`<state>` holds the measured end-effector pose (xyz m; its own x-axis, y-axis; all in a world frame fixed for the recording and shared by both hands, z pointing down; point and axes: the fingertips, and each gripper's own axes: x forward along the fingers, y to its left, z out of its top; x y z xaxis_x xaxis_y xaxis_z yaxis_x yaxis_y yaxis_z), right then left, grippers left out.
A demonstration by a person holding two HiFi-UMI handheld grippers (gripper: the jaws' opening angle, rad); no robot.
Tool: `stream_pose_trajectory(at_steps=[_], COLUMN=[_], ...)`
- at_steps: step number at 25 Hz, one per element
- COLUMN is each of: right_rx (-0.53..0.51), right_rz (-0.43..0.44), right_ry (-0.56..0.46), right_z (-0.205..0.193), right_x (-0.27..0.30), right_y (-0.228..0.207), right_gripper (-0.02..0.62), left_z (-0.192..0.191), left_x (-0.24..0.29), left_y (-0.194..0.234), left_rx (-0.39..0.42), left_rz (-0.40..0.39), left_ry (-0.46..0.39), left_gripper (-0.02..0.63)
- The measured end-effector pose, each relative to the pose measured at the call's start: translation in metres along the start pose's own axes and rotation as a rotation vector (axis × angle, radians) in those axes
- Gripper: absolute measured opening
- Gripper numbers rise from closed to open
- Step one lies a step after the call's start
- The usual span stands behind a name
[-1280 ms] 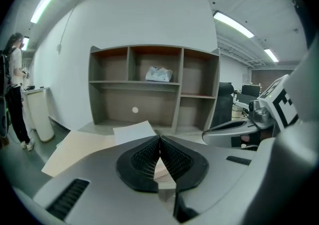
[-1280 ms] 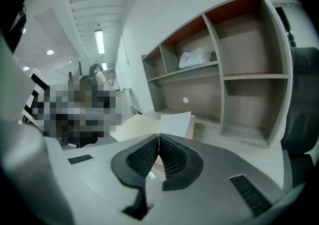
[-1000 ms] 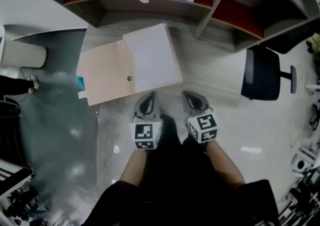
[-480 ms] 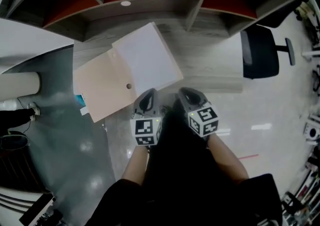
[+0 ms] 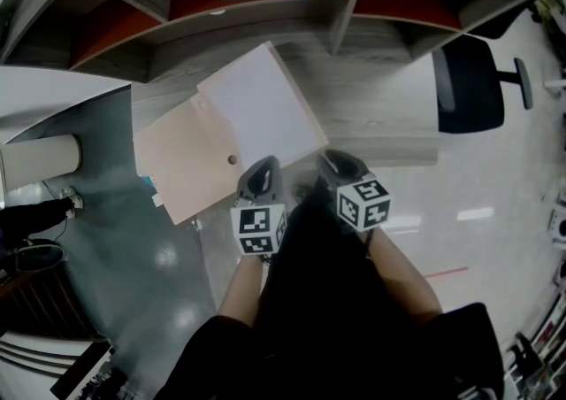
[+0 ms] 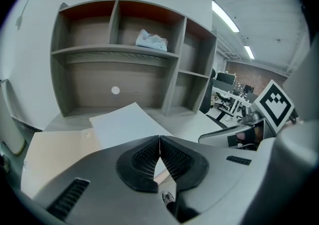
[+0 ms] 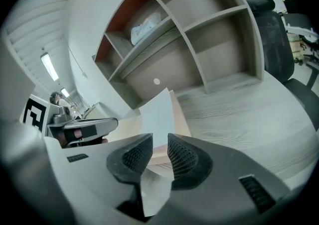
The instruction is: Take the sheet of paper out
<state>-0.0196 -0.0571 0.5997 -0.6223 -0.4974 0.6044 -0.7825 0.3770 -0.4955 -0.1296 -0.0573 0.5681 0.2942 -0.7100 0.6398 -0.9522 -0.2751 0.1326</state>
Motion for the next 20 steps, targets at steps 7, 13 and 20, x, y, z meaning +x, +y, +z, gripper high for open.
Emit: stream_pose_trajectory(at_steps=[7, 13, 20], right_rx=[0.100, 0.148, 0.183], right_rz=[0.007, 0.002, 0.017], right_ry=[0.028, 0.044, 0.060], right_z=[-0.007, -0.011, -0.011], right_x=[0.015, 0.026, 0.036], right_y=[-0.010, -0.018, -0.022], right_gripper=[0.089, 0.094, 0.101], left_z=[-0.003, -0.005, -0.010], left_x=[0.007, 0.008, 0.010], left_y=[0.001, 0.009, 0.010], left_rx=[0.005, 0.002, -0.008], left_rz=[0.006, 0.032, 0.046], left_ry=[0.029, 0.044, 0.057], left_gripper=[0.043, 0.043, 0.043])
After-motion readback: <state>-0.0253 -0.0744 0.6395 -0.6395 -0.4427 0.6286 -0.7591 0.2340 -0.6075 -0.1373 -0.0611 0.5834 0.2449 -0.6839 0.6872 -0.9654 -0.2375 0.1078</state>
